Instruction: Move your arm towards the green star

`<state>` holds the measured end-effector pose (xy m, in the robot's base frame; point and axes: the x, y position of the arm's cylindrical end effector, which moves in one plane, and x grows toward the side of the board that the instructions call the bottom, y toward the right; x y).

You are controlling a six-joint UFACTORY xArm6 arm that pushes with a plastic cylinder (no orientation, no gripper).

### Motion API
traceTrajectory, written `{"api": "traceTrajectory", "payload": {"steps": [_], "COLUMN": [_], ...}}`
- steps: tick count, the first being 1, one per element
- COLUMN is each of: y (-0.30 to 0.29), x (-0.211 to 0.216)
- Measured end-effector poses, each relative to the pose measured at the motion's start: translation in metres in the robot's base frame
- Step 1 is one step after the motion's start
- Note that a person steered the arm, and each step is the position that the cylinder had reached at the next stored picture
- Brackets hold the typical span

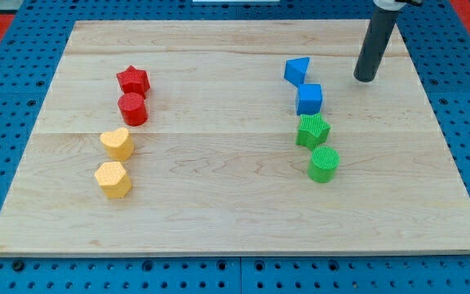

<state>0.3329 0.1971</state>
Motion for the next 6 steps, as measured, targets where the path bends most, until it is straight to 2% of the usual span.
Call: {"api": "traceTrajectory", "payload": {"steps": [1, 3, 4, 5, 6], "y": [-0.014, 0.010, -0.015, -0.063, -0.074], "x": [0.000, 0.048, 0.090, 0.096, 0.087]}}
